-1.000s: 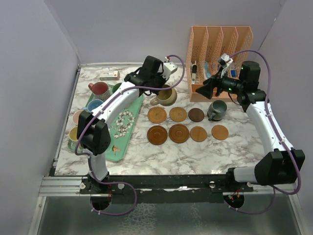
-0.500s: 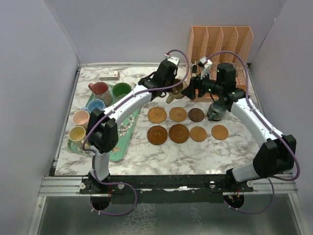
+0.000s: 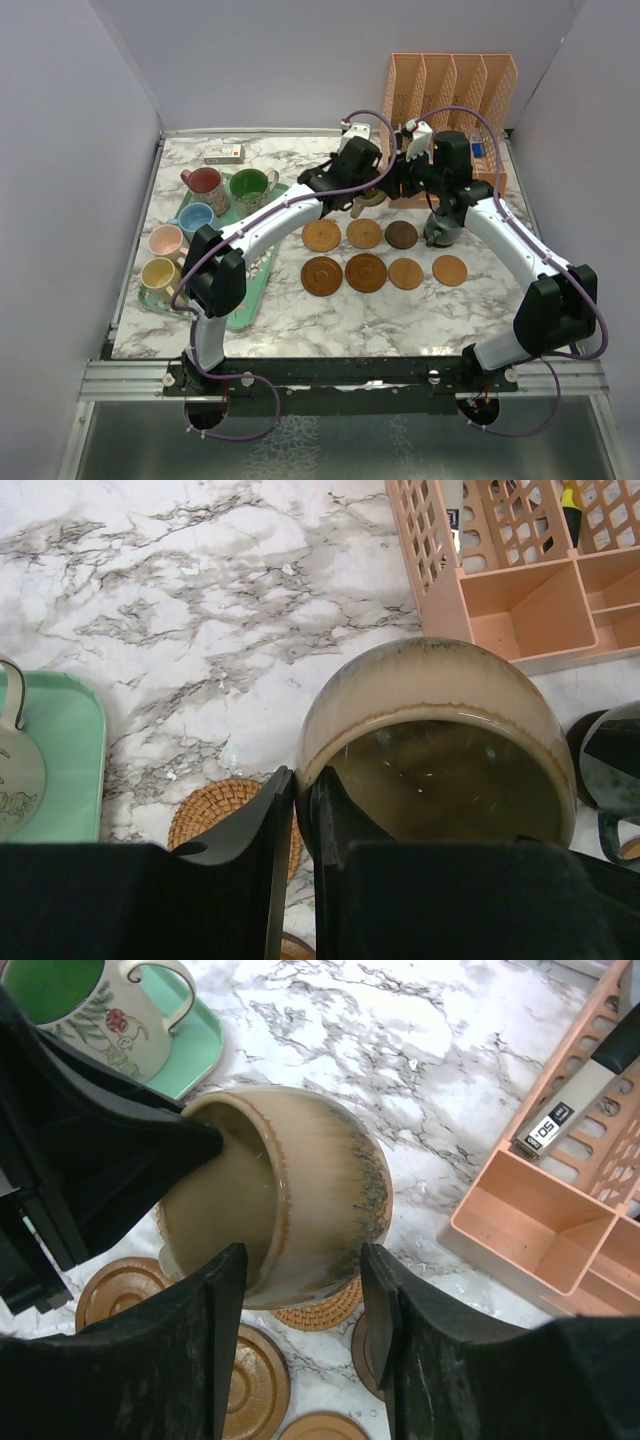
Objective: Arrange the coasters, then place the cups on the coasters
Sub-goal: Place the cup on the coaster.
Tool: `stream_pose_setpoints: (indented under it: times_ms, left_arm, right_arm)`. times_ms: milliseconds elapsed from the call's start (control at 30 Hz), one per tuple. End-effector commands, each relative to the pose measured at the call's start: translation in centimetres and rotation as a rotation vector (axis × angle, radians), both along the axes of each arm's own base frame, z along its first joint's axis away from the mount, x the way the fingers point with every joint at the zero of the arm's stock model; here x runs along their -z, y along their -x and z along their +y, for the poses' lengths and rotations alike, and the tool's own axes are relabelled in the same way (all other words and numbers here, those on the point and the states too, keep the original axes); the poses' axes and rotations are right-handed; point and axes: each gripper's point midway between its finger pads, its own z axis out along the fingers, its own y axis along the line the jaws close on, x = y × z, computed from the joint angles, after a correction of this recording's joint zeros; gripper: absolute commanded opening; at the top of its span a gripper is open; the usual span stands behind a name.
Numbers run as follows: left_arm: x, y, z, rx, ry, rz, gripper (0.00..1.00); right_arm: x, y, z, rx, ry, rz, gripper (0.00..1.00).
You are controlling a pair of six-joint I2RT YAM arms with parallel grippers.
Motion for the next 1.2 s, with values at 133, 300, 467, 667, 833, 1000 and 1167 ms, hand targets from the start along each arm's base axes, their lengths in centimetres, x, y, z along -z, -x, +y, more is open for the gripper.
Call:
stream_pose_setpoints:
  times_ms: [133,300,467,667,833,1000,1167]
  left_arm:
    - [-4.6,0.6,-1.8,-0.020,0.116,-0.097,0.00]
    - [-4.8,1.0,-2.5,0.012,0.131,-0.089,0.00]
    - [-5.4,1.6,-3.4,0.062,0.165,-0.079,0.00]
    - [-6.5,2.3,-4.5,0.151,0.199,-0.084,0.00]
    - [-7.2,2.4,-4.3,0.165,0.201,-0.111,0.00]
    - [-8.1,2.7,-4.8,0.217,0.210,-0.129,0.00]
    - [-9.0,4.0,-6.2,0.341,0.245,-0.137,0.00]
  right_arm:
    - [1.2,-2.0,-1.6,0.122,0.074,-0.010,0.44]
    - [1.8,-2.6,-2.7,0.176,0.114,-0.012,0.40]
    - [1.9,-3.0,-3.7,0.218,0.157,-0.032,0.36]
    - [2.8,-3.4,-4.7,0.247,0.217,-0.031,0.30]
    - [3.3,-3.4,-5.6,0.265,0.263,-0.041,0.25]
    - [3.8,-3.1,-6.0,0.271,0.290,-0.038,0.15]
    - [3.9,-3.0,-6.4,0.273,0.315,-0.039,0.03]
